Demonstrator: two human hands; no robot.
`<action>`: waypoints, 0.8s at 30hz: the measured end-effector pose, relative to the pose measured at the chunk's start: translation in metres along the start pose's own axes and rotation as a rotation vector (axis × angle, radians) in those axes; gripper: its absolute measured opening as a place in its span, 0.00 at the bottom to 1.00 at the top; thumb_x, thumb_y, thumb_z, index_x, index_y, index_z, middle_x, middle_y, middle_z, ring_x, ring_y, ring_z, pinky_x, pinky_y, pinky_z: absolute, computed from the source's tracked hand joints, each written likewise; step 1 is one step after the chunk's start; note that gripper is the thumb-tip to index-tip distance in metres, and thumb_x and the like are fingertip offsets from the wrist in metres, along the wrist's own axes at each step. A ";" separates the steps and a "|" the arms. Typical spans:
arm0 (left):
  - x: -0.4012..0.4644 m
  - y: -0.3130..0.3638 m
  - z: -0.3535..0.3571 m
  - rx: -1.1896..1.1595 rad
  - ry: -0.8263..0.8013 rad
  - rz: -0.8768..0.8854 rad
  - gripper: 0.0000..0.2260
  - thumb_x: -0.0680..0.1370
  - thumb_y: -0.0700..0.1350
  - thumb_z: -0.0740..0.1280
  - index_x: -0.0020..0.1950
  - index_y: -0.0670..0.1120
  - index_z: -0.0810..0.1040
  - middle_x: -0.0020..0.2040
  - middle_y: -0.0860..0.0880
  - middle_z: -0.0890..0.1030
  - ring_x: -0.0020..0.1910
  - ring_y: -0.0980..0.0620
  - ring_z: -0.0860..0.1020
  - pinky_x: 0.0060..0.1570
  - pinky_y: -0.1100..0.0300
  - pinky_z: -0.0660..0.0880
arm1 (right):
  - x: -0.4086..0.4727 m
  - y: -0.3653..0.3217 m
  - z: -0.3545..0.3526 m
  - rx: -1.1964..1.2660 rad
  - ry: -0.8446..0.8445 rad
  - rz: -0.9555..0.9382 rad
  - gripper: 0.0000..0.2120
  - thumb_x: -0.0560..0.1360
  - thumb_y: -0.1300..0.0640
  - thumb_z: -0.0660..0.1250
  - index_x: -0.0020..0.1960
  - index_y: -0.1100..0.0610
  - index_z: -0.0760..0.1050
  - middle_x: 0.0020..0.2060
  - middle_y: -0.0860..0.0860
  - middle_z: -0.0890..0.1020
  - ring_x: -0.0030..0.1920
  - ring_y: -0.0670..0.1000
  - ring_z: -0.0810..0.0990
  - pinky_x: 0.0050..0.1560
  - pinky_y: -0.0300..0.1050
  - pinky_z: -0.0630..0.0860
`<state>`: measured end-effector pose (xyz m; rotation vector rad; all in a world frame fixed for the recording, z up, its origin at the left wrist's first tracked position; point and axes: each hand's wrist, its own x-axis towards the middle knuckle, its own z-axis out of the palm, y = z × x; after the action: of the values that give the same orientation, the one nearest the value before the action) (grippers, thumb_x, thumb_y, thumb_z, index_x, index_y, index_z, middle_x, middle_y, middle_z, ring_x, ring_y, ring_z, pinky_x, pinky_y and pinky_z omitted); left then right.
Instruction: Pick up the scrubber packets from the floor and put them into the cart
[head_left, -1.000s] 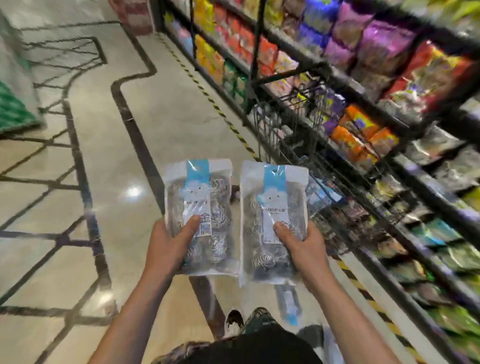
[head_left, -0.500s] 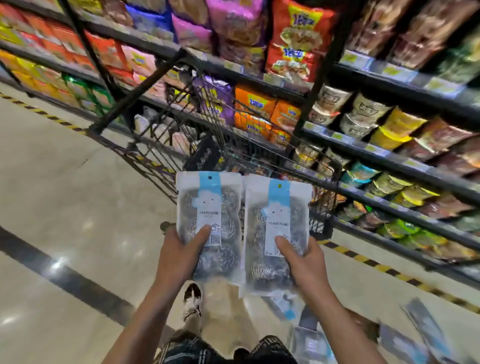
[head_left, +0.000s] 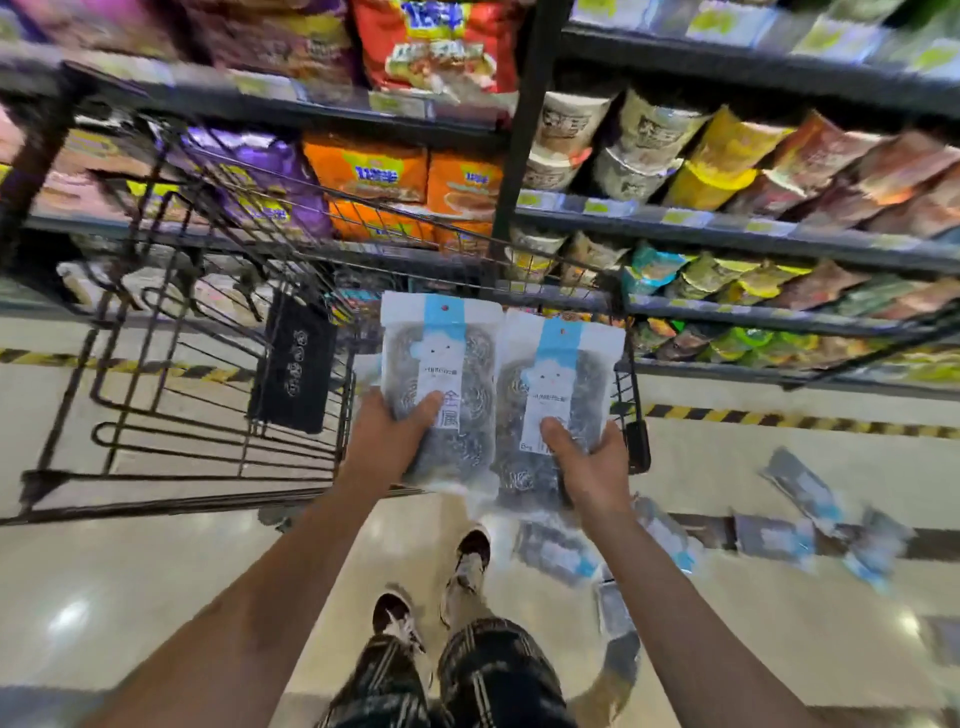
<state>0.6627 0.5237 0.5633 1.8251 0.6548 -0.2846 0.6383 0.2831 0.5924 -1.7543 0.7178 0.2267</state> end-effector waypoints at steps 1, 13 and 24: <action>0.019 -0.004 0.009 0.018 -0.029 -0.006 0.24 0.69 0.67 0.76 0.53 0.50 0.82 0.46 0.50 0.87 0.44 0.49 0.87 0.47 0.44 0.84 | 0.020 0.002 0.005 -0.019 0.002 0.010 0.20 0.72 0.49 0.80 0.59 0.54 0.77 0.49 0.46 0.86 0.47 0.45 0.85 0.48 0.46 0.81; 0.182 -0.101 0.103 0.193 -0.161 -0.297 0.24 0.73 0.59 0.76 0.50 0.38 0.76 0.40 0.44 0.79 0.37 0.47 0.79 0.37 0.51 0.79 | 0.211 0.094 0.079 -0.324 -0.077 0.205 0.40 0.61 0.30 0.77 0.59 0.58 0.74 0.48 0.56 0.85 0.45 0.59 0.85 0.47 0.61 0.85; 0.202 -0.175 0.131 0.272 -0.163 -0.223 0.37 0.70 0.58 0.71 0.76 0.56 0.57 0.62 0.39 0.74 0.55 0.38 0.78 0.54 0.42 0.80 | 0.244 0.146 0.093 -0.703 -0.043 0.204 0.34 0.77 0.51 0.73 0.73 0.51 0.56 0.50 0.55 0.82 0.44 0.61 0.83 0.41 0.53 0.82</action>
<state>0.7451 0.5004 0.2786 1.9611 0.7330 -0.6927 0.7672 0.2635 0.3235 -2.3238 0.8478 0.7225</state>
